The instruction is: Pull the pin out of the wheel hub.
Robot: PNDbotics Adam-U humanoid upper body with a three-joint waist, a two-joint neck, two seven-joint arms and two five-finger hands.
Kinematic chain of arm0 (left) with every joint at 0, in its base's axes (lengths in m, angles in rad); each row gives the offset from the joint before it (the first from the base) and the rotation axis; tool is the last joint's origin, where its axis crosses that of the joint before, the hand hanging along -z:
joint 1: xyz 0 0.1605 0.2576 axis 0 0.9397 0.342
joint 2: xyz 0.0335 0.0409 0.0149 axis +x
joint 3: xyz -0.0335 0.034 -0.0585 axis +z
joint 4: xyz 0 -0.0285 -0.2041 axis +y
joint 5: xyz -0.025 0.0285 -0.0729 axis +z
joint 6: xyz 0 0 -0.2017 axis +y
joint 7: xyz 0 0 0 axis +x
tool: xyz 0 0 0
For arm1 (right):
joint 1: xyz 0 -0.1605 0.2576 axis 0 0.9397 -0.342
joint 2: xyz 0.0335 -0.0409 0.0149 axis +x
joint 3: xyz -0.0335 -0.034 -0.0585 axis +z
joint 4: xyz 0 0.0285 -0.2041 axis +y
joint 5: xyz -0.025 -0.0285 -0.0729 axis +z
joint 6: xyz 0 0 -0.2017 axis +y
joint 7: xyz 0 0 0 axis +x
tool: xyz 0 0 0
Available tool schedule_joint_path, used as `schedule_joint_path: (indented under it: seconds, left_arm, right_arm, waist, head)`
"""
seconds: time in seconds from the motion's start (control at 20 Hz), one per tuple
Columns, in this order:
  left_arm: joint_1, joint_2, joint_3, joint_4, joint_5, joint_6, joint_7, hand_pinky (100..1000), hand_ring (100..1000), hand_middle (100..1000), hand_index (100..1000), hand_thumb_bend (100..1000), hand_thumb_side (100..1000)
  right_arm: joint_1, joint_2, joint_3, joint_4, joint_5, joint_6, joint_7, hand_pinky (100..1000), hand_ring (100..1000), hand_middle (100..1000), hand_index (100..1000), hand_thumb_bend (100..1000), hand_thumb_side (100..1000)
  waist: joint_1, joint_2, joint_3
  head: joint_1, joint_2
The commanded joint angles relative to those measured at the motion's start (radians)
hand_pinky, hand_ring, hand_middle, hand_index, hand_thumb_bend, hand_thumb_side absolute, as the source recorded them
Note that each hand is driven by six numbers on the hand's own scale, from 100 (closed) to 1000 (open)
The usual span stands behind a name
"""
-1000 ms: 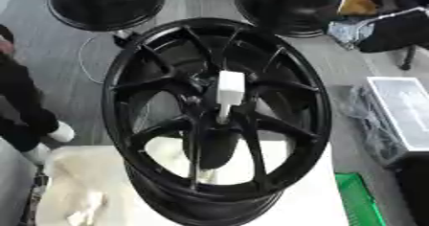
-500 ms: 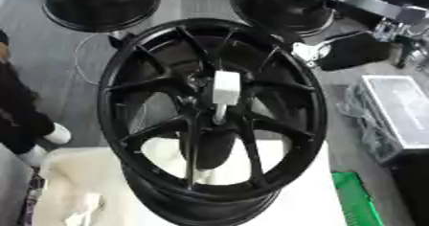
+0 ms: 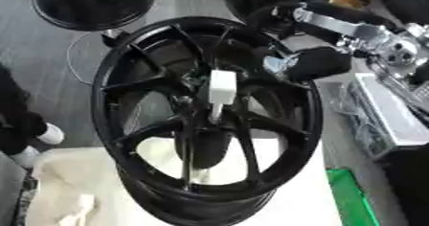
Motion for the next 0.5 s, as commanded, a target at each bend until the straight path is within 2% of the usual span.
schedule_joint_path:
  seconds: [0.05, 0.2, 0.25, 0.3, 0.35, 0.5]
  left_arm:
    - [-0.017, 0.011, 0.006, -0.024, -0.004, -0.009, -0.003, 602, 790, 746, 770, 100, 797]
    - [-0.025, 0.012, 0.006, -0.034, 0.0, -0.024, -0.003, 604, 791, 747, 770, 100, 785]
    - [-0.026, 0.013, 0.007, -0.036, 0.001, -0.027, -0.002, 604, 790, 746, 769, 100, 783]
    - [-0.027, 0.014, 0.008, -0.038, 0.001, -0.03, -0.001, 603, 790, 746, 769, 100, 783]
    - [-0.027, 0.014, 0.008, -0.038, 0.001, -0.031, 0.0, 603, 790, 745, 768, 100, 775]
    - [-0.027, 0.011, 0.008, -0.036, 0.001, -0.028, 0.001, 602, 790, 745, 767, 100, 787]
  right_arm:
    - [-0.012, 0.0, -0.003, 0.004, -0.008, 0.015, -0.004, 837, 943, 837, 929, 100, 359]
    - [-0.017, 0.008, -0.001, 0.007, -0.022, 0.019, -0.004, 838, 943, 835, 933, 100, 233]
    - [-0.018, 0.008, -0.001, 0.004, -0.028, 0.02, -0.002, 839, 952, 843, 941, 100, 237]
    - [-0.02, 0.007, -0.002, 0.0, -0.034, 0.022, -0.001, 837, 953, 843, 942, 100, 279]
    - [-0.022, 0.008, -0.003, -0.005, -0.04, 0.026, 0.001, 833, 950, 840, 940, 100, 245]
    - [-0.031, 0.012, 0.0, -0.012, -0.064, 0.035, 0.007, 824, 943, 833, 937, 100, 252]
  waist:
    - [0.009, -0.006, 0.009]
    - [0.013, -0.002, 0.024]
    - [0.014, -0.002, 0.026]
    - [0.014, -0.001, 0.028]
    - [0.015, 0.0, 0.029]
    - [0.015, 0.003, 0.028]
  head:
    - [-0.021, -0.001]
    - [-0.033, -0.001]
    - [-0.036, -0.001]
    - [-0.038, -0.001]
    - [-0.039, -0.001]
    - [-0.039, -0.001]
